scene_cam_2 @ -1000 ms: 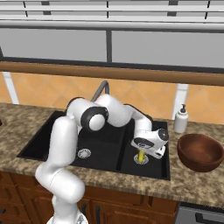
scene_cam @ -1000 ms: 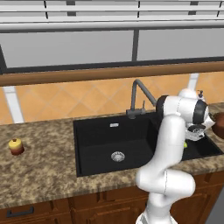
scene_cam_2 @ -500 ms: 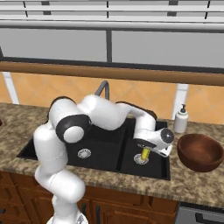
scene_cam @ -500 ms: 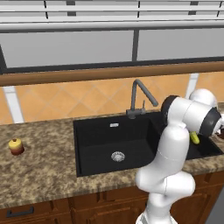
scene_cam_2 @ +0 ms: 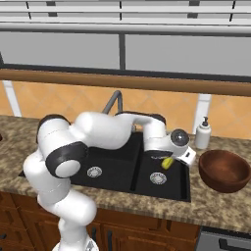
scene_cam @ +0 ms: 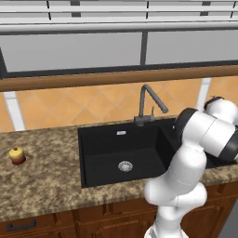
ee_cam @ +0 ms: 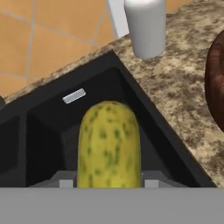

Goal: Pick the cucumber from the sink and place it in the bowl. Then pick the bowl and place it in the microwave. Then close the microwave door and press the start button.

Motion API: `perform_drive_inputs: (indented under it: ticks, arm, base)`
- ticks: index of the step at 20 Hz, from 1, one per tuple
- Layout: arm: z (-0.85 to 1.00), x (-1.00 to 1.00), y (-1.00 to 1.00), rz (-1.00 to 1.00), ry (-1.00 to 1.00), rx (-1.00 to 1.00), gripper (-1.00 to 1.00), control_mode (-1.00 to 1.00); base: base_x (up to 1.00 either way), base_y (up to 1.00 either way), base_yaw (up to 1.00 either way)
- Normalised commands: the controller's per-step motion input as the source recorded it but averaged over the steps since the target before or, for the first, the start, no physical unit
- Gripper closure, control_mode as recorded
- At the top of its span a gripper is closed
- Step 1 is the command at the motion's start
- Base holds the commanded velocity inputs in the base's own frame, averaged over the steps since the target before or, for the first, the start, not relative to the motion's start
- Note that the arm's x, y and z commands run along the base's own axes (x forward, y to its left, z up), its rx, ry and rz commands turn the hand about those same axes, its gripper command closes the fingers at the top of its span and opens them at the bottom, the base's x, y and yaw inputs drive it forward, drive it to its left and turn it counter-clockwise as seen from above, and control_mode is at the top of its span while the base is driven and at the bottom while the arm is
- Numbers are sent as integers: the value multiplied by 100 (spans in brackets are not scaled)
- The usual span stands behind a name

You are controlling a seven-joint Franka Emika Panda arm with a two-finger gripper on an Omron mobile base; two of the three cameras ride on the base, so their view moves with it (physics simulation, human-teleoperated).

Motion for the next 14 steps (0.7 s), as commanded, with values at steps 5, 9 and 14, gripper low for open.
perform_drive_inputs:
  ticks: [5,9,14]
  arm:
    - [44,0,-27,-21,0,-10,100,-100]
    - [38,-8,-32,-18,0,-7,100,-100]
    - [36,-15,-45,-21,0,-2,100,-100]
  base:
    - [0,0,0]
    - [0,0,0]
    - [0,0,0]
